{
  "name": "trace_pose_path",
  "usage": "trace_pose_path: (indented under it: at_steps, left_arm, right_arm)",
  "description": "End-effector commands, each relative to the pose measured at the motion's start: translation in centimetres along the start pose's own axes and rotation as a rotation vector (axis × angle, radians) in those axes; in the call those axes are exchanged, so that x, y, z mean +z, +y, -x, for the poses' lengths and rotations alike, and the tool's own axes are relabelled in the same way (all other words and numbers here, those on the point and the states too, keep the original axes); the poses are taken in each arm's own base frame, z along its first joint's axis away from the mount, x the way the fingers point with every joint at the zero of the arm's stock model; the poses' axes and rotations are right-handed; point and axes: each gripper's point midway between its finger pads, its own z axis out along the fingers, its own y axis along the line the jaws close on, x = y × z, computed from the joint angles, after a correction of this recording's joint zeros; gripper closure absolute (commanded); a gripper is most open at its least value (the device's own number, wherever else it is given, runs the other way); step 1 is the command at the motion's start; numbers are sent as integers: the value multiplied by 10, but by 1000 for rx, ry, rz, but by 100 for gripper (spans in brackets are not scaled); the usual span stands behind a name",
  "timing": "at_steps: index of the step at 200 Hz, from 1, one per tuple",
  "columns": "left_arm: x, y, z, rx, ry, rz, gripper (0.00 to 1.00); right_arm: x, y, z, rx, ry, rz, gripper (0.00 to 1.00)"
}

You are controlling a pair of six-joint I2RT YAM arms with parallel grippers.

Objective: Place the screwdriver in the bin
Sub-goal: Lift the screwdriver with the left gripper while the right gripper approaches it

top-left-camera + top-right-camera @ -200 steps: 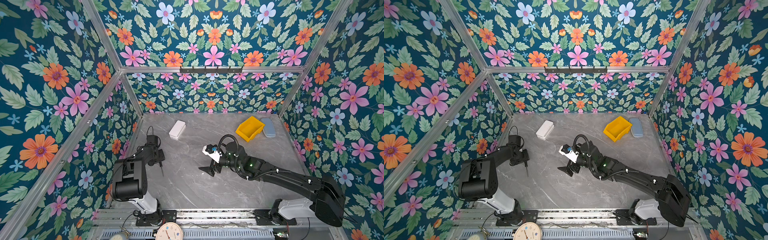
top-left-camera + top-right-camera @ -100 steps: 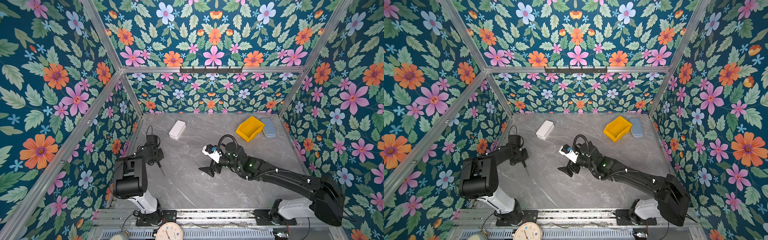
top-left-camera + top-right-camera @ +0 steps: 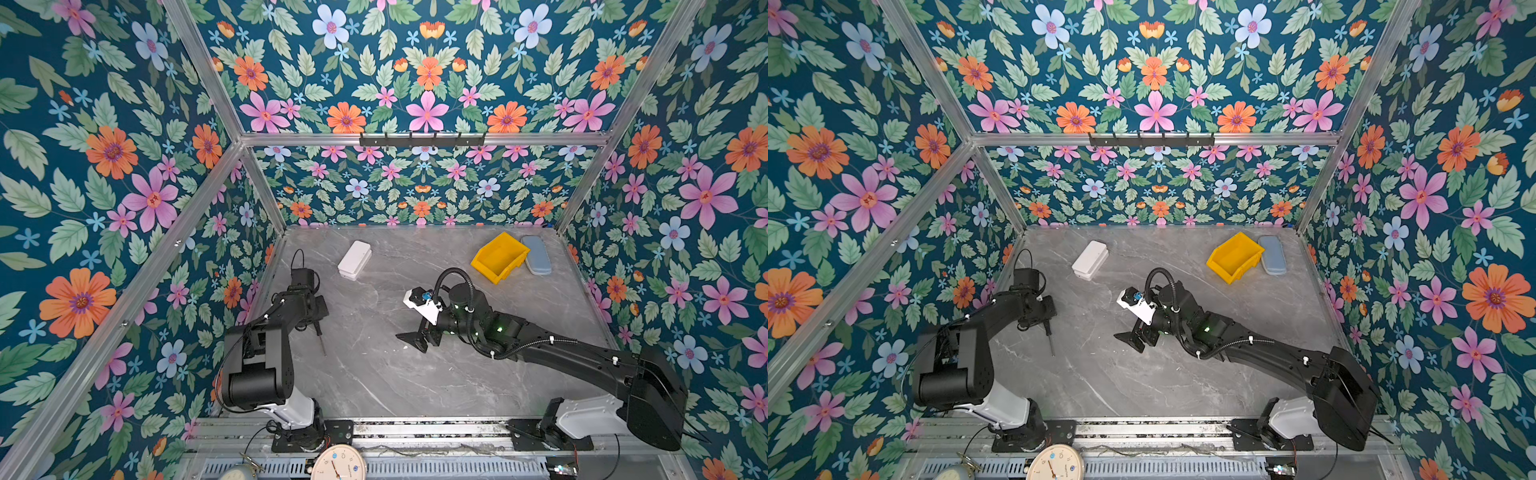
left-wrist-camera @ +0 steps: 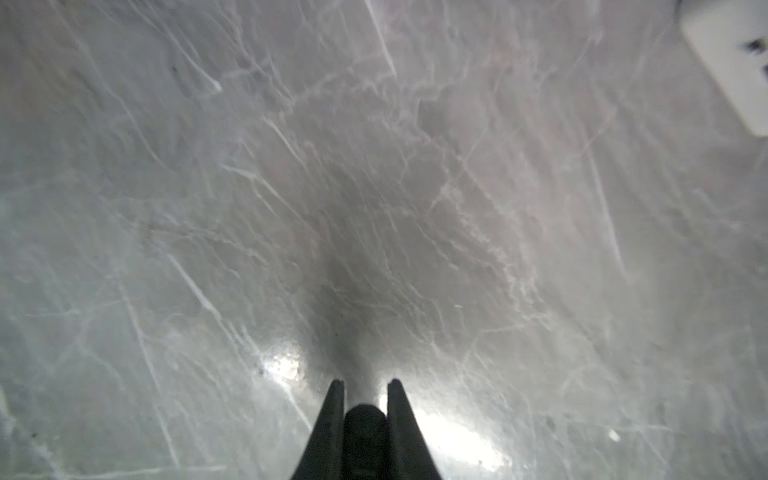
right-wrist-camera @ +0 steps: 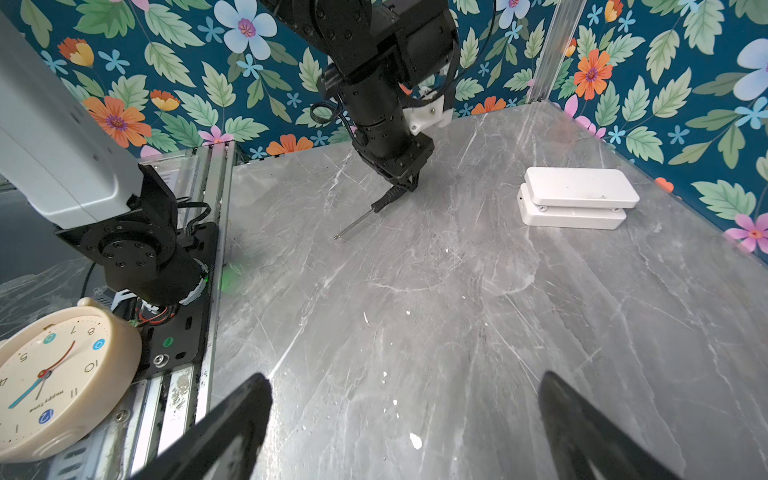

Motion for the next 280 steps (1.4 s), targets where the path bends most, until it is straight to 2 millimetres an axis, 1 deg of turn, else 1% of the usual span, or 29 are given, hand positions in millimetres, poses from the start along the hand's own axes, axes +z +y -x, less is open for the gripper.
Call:
trace_pose_path:
  at_steps: [1, 16, 40, 54, 81, 100, 133, 157, 176, 192, 212, 249, 280]
  left_arm:
    - [-15, -3, 12, -25, -42, -20, 94]
    - [-26, -8, 21, -44, -80, -50, 95]
    - [-44, -22, 40, -85, -152, -132, 95]
    - [-58, -30, 52, -114, -216, -194, 95]
    - [-87, -46, 74, -183, -352, -330, 95]
    - [-105, -56, 84, -236, -428, -420, 95]
    - [-128, -71, 92, -353, -510, -565, 96]
    - [-147, -89, 95, -388, -557, -649, 96]
    - [-162, -109, 91, -389, -581, -711, 96]
    - [-171, -126, 84, -383, -581, -745, 96]
    - [-182, -146, 72, -382, -575, -794, 96]
    - [-199, -177, 58, -363, -539, -878, 96]
    - [-215, -196, 52, -352, -514, -952, 96]
  right_arm:
    - [1, -5, 12, 27, -46, -29, 1]
    - [3, -9, 10, 60, -45, -47, 1]
    - [4, -16, 13, 140, -68, -67, 1]
    - [5, -21, 16, 210, -75, -73, 1]
    - [5, -36, 18, 355, -71, -77, 1]
    - [4, -47, 21, 436, -87, -73, 1]
    - [6, -63, 30, 518, -122, -67, 1]
    - [7, -69, 32, 565, -125, -48, 1]
    - [7, -76, 29, 625, -102, -81, 1]
    - [7, -78, 30, 633, -85, -79, 1]
    - [11, -73, 36, 629, -76, -25, 1]
    - [20, -73, 38, 648, -59, 23, 1]
    - [24, -76, 37, 658, -53, 39, 13]
